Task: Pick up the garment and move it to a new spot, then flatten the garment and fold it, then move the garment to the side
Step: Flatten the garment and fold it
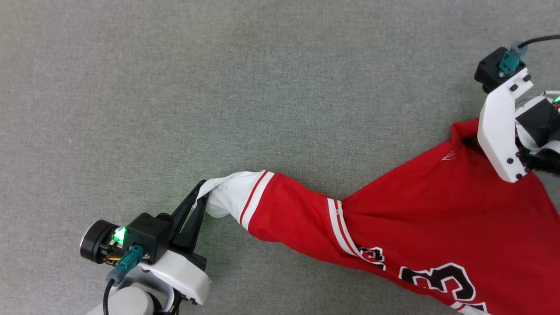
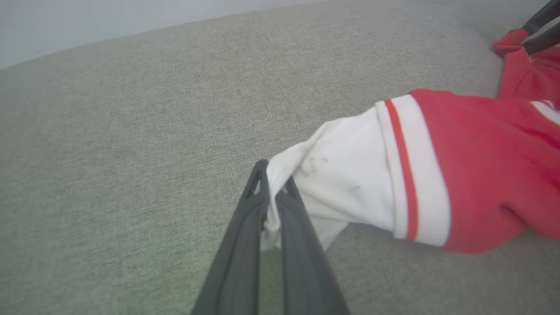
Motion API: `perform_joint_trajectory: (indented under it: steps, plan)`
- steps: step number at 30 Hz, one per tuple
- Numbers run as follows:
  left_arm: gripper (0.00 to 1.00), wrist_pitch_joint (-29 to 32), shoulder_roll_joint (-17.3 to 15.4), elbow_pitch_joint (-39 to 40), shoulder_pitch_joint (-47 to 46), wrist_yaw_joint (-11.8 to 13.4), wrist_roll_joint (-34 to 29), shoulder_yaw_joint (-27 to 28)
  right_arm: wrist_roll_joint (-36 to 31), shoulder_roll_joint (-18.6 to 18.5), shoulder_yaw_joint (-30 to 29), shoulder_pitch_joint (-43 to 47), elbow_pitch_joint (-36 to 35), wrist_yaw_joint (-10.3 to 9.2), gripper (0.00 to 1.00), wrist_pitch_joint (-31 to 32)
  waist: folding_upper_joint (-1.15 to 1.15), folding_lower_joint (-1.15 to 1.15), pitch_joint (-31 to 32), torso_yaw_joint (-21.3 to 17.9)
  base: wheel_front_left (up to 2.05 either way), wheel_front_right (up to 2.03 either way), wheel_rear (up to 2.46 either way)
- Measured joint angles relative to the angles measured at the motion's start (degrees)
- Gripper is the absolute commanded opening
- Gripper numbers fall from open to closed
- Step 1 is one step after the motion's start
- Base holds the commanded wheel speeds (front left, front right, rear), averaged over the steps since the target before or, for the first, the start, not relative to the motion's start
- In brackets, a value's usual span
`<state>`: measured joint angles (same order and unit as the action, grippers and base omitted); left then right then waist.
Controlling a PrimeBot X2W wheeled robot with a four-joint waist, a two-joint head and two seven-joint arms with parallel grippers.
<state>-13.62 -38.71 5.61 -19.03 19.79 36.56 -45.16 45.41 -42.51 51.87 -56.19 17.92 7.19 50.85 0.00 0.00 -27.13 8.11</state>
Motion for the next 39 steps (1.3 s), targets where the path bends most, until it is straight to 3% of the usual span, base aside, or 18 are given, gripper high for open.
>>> perform_joint_trajectory:
  steps: [1,10,17,27,31,39]
  plan:
    - [0.00,0.00,-0.02,-0.25,0.00,-0.13,0.01,-0.03,0.20,0.01,0.48,-0.02,0.40,0.01,0.00,-1.26,0.00,0.00,0.33,-0.11,0.00,0.00,0.00]
    - [0.00,0.80,-2.43,-1.63,0.01,-1.43,-0.60,-0.78,3.32,1.27,2.13,-0.90,2.81,0.33,0.00,-13.46,0.00,0.00,6.83,-1.64,0.00,0.00,0.00]
    - [0.00,3.11,-5.23,-0.47,-4.99,-3.55,-2.16,-0.21,4.67,-0.59,1.70,-4.28,1.32,0.33,0.00,-22.52,0.00,0.00,12.89,-4.00,0.00,0.00,0.00]
    - [0.00,7.71,-5.53,0.20,-23.07,-8.56,-4.03,3.80,2.48,-1.74,-3.85,-11.29,2.35,0.33,0.00,-33.01,0.00,0.00,15.62,-7.56,0.00,0.00,0.00]
    - [0.00,9.50,-5.24,-1.67,-31.77,-11.38,-4.56,5.49,0.53,-0.49,-6.58,-15.07,3.61,0.33,0.00,-34.77,0.00,0.00,14.15,-8.27,0.00,0.00,0.00]
    - [0.00,12.28,-1.63,-8.95,-50.80,-18.00,-5.66,7.08,-5.83,3.27,-11.92,-26.52,8.94,0.33,0.00,-34.74,0.00,0.00,8.38,-9.23,0.00,0.00,0.00]
